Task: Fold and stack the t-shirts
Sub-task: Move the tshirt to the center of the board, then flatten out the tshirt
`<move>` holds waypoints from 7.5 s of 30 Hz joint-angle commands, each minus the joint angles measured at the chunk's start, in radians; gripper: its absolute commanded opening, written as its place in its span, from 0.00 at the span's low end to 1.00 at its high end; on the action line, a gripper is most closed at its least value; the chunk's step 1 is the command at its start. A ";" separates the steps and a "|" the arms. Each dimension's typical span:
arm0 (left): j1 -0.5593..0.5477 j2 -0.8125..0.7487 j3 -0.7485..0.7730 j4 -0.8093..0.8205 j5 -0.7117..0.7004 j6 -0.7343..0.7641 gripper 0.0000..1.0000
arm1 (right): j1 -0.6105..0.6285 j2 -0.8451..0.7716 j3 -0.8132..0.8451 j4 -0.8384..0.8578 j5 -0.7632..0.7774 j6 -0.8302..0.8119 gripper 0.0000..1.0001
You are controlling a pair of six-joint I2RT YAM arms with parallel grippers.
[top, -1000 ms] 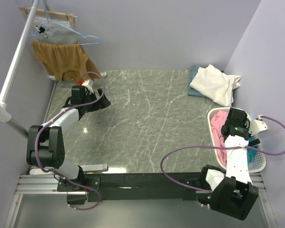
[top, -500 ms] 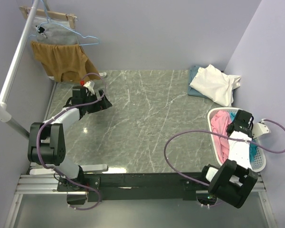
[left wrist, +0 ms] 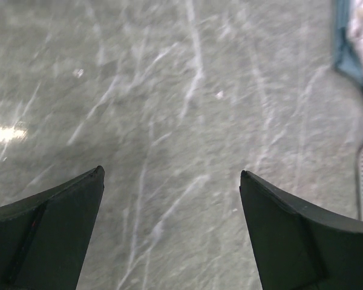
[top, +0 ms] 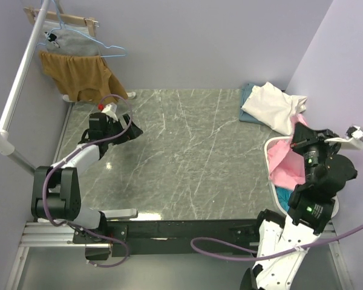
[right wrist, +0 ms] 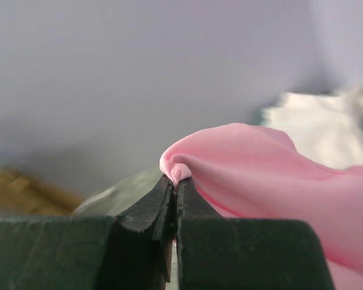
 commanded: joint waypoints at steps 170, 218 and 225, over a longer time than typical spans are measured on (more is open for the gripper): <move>0.077 0.036 1.153 -0.687 -0.016 0.093 0.06 | 0.782 1.155 1.016 -0.295 0.425 -0.171 0.00; 0.037 0.103 0.373 -0.339 -0.217 -0.119 0.99 | 0.654 1.098 0.197 -0.013 0.522 0.013 1.00; -0.023 0.115 0.393 -0.345 -0.413 -0.083 0.99 | 0.641 1.121 0.228 -0.011 0.508 -0.039 1.00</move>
